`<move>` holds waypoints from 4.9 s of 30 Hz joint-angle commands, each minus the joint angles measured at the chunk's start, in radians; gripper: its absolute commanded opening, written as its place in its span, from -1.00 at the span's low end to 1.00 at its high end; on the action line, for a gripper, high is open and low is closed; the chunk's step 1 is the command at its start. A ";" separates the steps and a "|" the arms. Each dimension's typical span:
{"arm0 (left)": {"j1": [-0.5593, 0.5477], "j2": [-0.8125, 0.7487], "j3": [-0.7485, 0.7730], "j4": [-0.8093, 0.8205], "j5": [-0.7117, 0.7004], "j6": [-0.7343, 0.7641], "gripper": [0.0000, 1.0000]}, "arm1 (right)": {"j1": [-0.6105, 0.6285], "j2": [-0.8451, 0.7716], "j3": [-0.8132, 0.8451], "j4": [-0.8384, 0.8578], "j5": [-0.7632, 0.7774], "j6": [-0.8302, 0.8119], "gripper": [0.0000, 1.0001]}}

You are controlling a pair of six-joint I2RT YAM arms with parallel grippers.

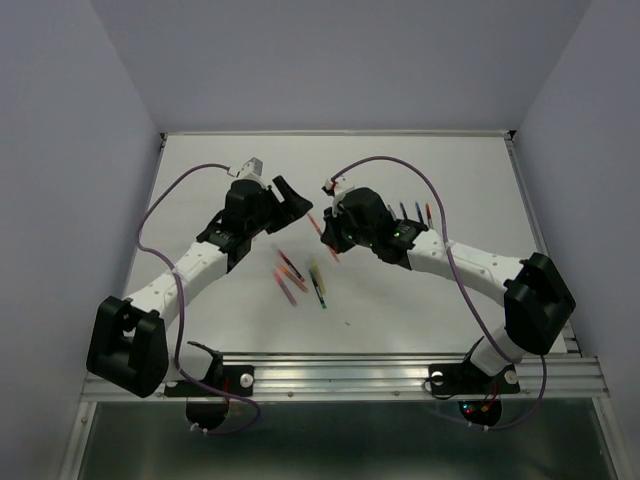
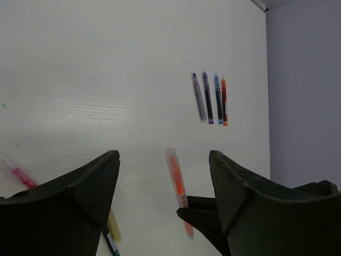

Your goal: Open the pen caps

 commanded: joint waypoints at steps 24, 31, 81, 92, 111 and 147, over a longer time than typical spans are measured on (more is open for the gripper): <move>-0.039 0.038 0.050 0.086 0.029 -0.017 -0.35 | 0.003 -0.010 0.075 0.095 -0.081 -0.010 -0.98; -0.039 0.034 0.044 0.096 0.028 -0.029 -1.00 | 0.003 -0.007 0.069 0.095 -0.076 -0.014 -0.99; 0.139 0.149 0.127 -0.035 -0.239 0.060 -1.00 | -0.192 -0.061 -0.177 0.005 0.057 0.038 -0.99; 0.152 0.045 -0.039 -0.133 -0.339 0.051 -1.00 | -0.333 0.214 0.018 0.003 0.169 -0.203 -0.79; 0.217 0.129 -0.002 -0.168 -0.353 0.054 -1.00 | -0.364 0.352 0.107 -0.035 0.264 -0.197 -0.38; 0.163 0.512 0.302 -0.299 -0.345 0.065 -0.51 | -0.364 0.004 0.015 -0.044 0.113 -0.073 1.00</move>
